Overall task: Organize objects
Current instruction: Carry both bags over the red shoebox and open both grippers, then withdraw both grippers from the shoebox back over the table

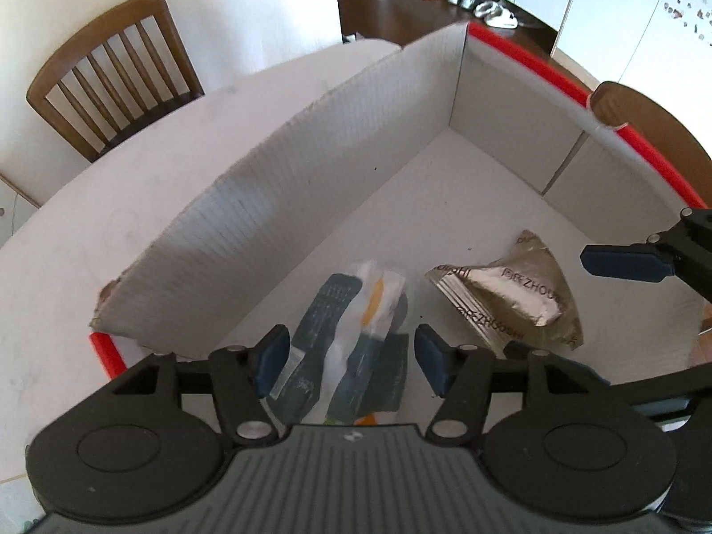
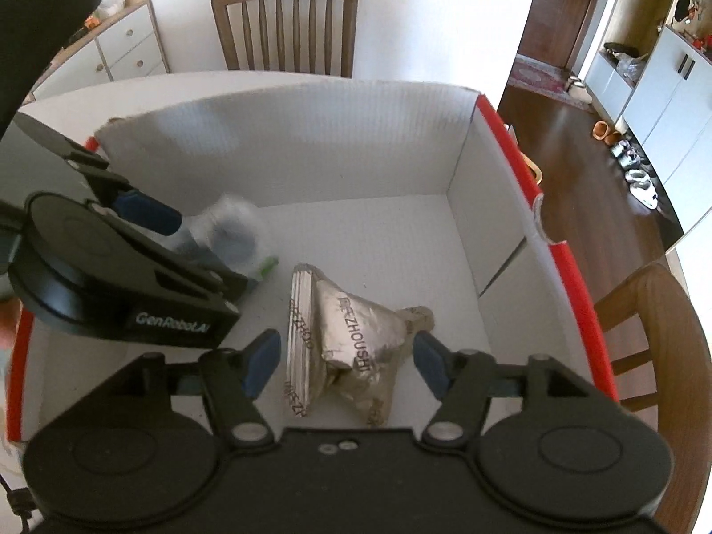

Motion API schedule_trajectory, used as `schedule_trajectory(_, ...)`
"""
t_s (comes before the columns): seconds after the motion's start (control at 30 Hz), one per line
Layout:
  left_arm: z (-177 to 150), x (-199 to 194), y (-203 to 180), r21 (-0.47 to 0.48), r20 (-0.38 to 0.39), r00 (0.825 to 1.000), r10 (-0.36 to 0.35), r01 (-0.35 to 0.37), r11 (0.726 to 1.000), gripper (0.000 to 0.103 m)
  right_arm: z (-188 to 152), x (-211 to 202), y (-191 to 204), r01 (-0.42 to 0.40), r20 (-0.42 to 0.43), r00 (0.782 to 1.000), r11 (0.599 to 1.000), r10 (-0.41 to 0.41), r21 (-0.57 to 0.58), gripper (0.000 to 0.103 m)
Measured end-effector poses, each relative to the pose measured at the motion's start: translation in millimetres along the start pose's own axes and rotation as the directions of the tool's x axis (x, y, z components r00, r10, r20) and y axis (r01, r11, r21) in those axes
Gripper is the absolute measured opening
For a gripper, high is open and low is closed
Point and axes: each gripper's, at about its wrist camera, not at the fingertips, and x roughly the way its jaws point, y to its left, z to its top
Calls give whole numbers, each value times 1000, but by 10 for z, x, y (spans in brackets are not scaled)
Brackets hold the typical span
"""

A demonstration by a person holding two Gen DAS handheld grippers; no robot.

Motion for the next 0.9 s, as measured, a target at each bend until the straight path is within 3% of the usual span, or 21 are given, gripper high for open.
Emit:
schedule_trajectory(0.4,-160,-552,71,-30,108,994,-2,6,1000,61,-49,-451,-48,-13,67,998,1000,13,9,65)
schedule_trajectory(0.9,-791,-1378,273,-28,280,959,-52,62,998,61,-150,-1090,444,-20,156,988,1000,22,-13,68)
